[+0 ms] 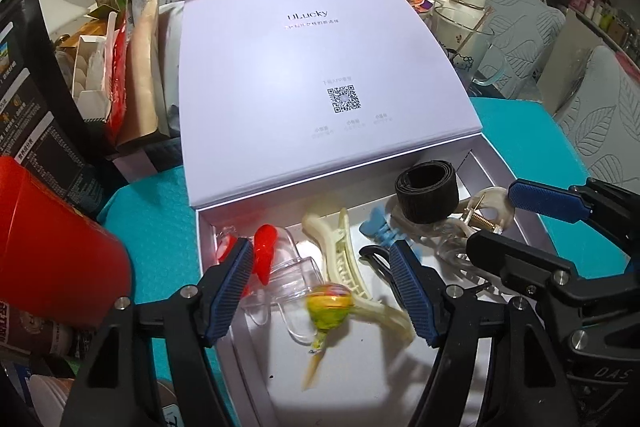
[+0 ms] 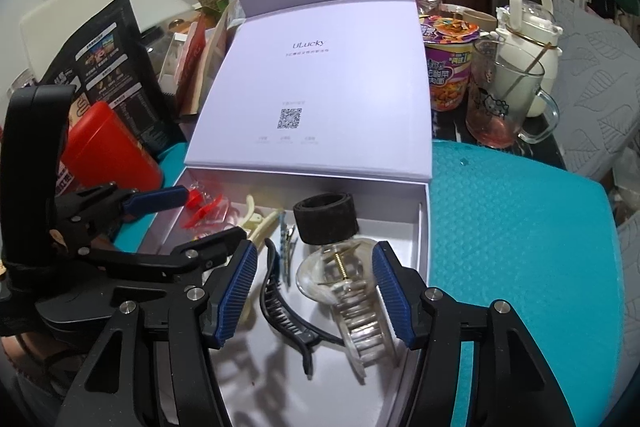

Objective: Organize rigid objects
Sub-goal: 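Open the left tool to drop the lollipop while the right tool releases the fishbone clip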

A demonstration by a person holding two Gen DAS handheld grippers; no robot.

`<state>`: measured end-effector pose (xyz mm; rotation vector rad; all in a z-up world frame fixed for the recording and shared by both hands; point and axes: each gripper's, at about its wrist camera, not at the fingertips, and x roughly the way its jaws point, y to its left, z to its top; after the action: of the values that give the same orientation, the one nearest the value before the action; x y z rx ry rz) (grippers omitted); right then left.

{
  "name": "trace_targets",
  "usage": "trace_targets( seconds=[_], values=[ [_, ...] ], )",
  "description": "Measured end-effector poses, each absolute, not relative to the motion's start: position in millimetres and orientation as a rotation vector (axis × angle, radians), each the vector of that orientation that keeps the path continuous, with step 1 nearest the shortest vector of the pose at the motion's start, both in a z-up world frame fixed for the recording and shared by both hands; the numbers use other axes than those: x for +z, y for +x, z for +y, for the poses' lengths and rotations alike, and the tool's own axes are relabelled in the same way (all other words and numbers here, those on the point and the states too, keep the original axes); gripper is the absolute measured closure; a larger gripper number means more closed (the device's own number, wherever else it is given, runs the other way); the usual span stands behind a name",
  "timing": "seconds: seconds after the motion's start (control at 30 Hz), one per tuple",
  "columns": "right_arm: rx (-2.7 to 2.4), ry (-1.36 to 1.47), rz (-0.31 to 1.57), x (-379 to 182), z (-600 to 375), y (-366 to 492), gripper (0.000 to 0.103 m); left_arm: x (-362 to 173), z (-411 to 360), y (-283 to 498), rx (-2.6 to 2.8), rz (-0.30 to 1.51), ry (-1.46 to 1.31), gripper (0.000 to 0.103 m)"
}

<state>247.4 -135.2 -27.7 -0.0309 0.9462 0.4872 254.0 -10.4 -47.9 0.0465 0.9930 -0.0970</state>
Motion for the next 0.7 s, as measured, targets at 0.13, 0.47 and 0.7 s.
trace_targets(
  seconds=[0.13,0.47,0.7],
  values=[
    [0.477,-0.049,0.935,-24,-133,245,0.043,-46,-7,253,-0.086,0.993,0.039,0.033],
    [0.473,-0.066,0.888,-5,-130,231,0.043,-20,0,237,-0.053,0.93,0.032,0.033],
    [0.474,-0.105,0.841,17,-127,214,0.043,8,1,220,-0.048,0.88,0.039,0.033]
  ],
)
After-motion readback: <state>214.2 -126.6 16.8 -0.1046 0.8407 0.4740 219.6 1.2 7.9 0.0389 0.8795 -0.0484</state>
